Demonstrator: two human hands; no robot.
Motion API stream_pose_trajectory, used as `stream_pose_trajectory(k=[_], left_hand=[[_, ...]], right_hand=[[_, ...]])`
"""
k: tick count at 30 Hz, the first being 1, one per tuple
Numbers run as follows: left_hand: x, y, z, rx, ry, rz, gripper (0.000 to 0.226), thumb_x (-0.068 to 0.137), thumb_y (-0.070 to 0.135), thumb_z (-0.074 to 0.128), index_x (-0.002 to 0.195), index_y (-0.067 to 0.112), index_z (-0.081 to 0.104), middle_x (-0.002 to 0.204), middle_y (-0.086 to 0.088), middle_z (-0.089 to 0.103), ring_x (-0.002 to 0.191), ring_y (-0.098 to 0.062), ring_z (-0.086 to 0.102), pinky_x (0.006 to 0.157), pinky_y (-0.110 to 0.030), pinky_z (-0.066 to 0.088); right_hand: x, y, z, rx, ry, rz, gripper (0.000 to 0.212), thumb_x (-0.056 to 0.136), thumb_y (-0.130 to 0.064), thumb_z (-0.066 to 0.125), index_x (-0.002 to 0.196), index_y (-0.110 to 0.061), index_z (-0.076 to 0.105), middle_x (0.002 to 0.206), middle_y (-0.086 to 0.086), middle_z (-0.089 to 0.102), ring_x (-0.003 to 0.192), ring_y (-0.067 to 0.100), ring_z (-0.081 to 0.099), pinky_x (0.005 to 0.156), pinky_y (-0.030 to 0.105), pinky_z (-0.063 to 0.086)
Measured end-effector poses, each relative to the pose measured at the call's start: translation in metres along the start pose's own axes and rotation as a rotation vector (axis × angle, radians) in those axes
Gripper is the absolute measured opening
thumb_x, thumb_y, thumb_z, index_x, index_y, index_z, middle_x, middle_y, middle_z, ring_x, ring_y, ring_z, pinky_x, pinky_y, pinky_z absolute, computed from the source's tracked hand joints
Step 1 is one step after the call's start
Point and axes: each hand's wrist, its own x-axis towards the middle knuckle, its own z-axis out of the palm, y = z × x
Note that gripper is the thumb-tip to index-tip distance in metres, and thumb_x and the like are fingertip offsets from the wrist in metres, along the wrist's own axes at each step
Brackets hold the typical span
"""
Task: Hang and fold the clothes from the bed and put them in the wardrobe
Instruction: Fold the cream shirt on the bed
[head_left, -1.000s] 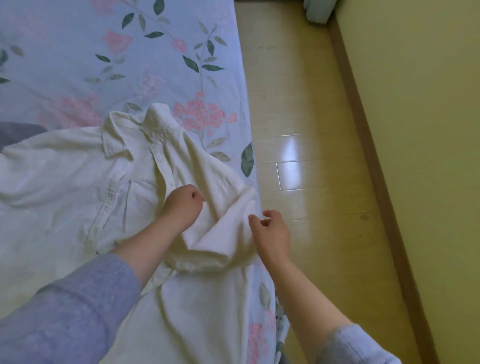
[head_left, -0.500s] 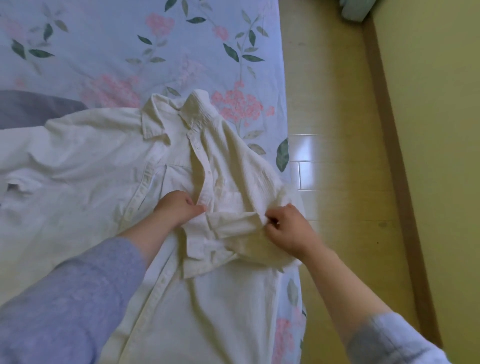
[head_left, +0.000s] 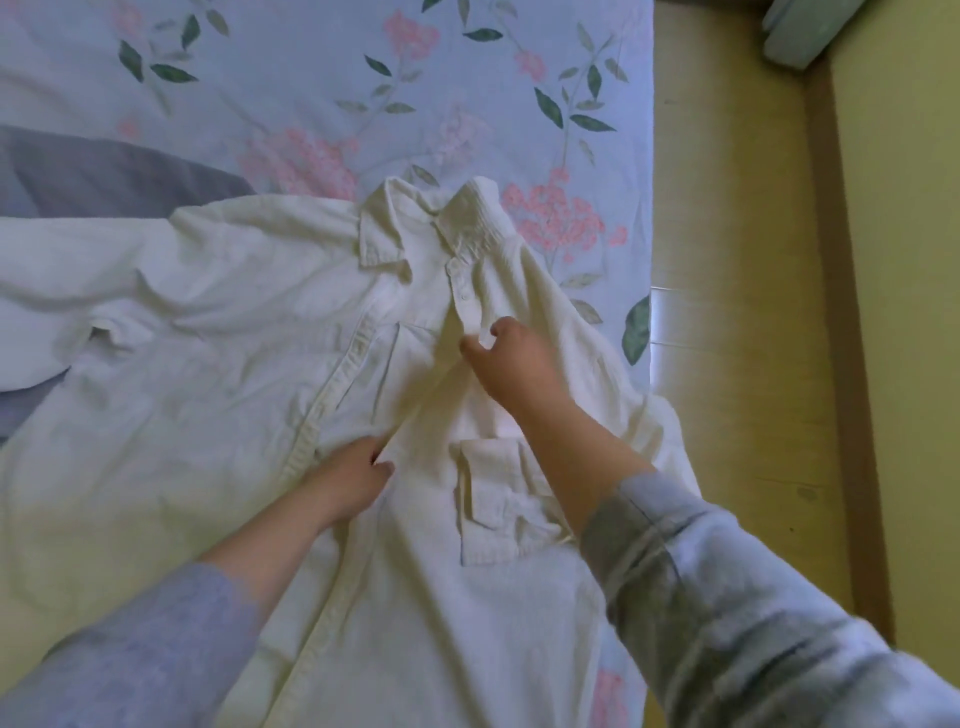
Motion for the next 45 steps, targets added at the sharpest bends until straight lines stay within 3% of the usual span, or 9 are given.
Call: stream_pose_trajectory(k=[6,10,14,17,22,26,35,40,45], left_hand=[[-0.012,-0.042,0.009,-0.106,0.066,-0.021,0.022,0.100,0.025,0.048,0.078,0.022,0.046,0.076,0.004,0.051,0.083,-0.024,0.055,0.061,-0.030,0.033],[-0.013,-0.057,0.011,-0.267,0.018,0.034,0.023,0.091,0.046,0.060,0.091,0.023,0.063,0.083,0.004,0.068,0.079,-0.014,0.064,0.072,-0.031,0.048],[-0.012,-0.067,0.004,-0.495,-0.203,-0.001,0.032,0.074,0.048,0.079,0.096,0.029,0.067,0.089,0.010,0.075,0.085,-0.009,0.071,0.078,-0.030,0.057],[-0.012,-0.077,0.007,-0.516,-0.287,-0.014,0.024,0.076,0.036,0.081,0.094,0.028,0.068,0.087,0.007,0.076,0.085,-0.012,0.072,0.076,-0.034,0.060],[-0.024,-0.099,0.020,-0.302,-0.135,-0.018,0.010,0.092,0.033,0.063,0.082,0.034,0.059,0.080,0.015,0.065,0.072,-0.001,0.061,0.061,-0.018,0.046],[-0.035,-0.115,0.035,-0.234,0.020,-0.009,0.019,0.092,0.042,0.059,0.080,0.028,0.057,0.077,0.011,0.062,0.067,-0.005,0.058,0.058,-0.018,0.040],[-0.071,-0.157,0.062,-0.459,-0.158,-0.097,0.016,0.085,0.035,0.071,0.101,0.032,0.067,0.102,0.011,0.070,0.093,-0.006,0.065,0.088,-0.031,0.054],[-0.100,-0.168,0.078,-0.196,0.085,-0.137,0.027,0.086,0.044,0.065,0.076,0.023,0.053,0.077,0.006,0.059,0.068,-0.008,0.054,0.058,-0.022,0.039],[-0.114,-0.150,0.062,-0.093,0.228,-0.126,0.035,0.082,0.047,0.069,0.078,0.022,0.044,0.073,0.006,0.051,0.060,-0.008,0.044,0.052,-0.023,0.032]], right_hand=[[0.041,-0.022,0.033,-0.041,-0.008,0.186,0.065,0.088,-0.060,0.056,0.123,-0.006,0.047,0.104,0.007,0.061,0.094,0.025,0.064,0.077,0.036,0.055],[0.056,-0.023,0.050,-0.151,-0.034,0.148,0.025,0.090,-0.033,0.057,0.080,-0.011,0.051,0.079,0.003,0.059,0.068,0.019,0.058,0.062,0.031,0.049],[0.073,-0.029,0.053,0.061,0.045,0.060,0.024,0.093,-0.018,0.046,0.071,-0.008,0.047,0.079,0.014,0.061,0.068,0.025,0.058,0.061,0.032,0.045],[0.080,-0.036,0.059,0.193,0.015,0.037,0.019,0.096,-0.017,0.043,0.093,-0.007,0.059,0.090,0.012,0.060,0.077,0.023,0.056,0.071,0.034,0.048],[0.069,-0.047,0.075,-0.121,-0.113,-0.120,0.049,0.098,-0.019,0.042,0.146,-0.018,0.038,0.154,0.005,0.028,0.143,0.027,0.023,0.114,0.050,0.028],[0.062,-0.045,0.073,-0.164,-0.162,-0.158,0.041,0.097,-0.015,0.043,0.138,-0.011,0.045,0.141,0.007,0.039,0.134,0.026,0.033,0.114,0.051,0.027],[0.013,-0.030,0.084,-0.255,-0.172,-0.128,0.054,0.092,-0.015,0.048,0.144,-0.005,0.037,0.145,0.008,0.034,0.138,0.028,0.032,0.116,0.051,0.026],[-0.028,-0.015,0.104,-0.222,-0.168,-0.163,0.058,0.095,-0.014,0.047,0.150,-0.008,0.030,0.157,0.006,0.027,0.145,0.025,0.025,0.120,0.040,0.021],[-0.067,0.013,0.105,-0.176,-0.054,-0.122,0.053,0.095,-0.018,0.049,0.147,-0.014,0.041,0.152,0.005,0.038,0.137,0.022,0.041,0.108,0.035,0.035]])
